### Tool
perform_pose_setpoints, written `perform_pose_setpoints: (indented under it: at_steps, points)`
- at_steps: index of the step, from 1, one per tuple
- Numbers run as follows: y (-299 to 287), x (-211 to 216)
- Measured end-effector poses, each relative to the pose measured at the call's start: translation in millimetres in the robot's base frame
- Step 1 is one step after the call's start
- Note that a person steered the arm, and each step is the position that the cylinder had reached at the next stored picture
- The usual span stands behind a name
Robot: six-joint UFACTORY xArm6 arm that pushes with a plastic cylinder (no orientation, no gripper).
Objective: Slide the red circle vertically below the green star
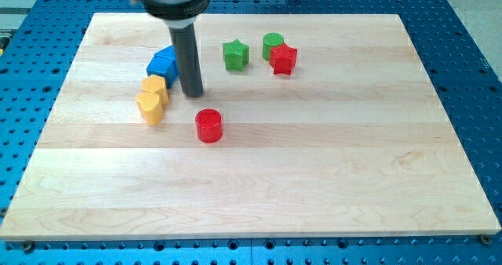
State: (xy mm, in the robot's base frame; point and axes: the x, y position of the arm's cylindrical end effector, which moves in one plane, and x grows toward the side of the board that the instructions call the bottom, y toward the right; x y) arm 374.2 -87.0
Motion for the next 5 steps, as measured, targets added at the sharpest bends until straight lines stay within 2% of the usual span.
perform_pose_setpoints:
  at_steps: [2, 3, 5]
  points:
    - [1.6, -26.1]
    - [-3.9, -58.5]
    - [-15.0, -72.5]
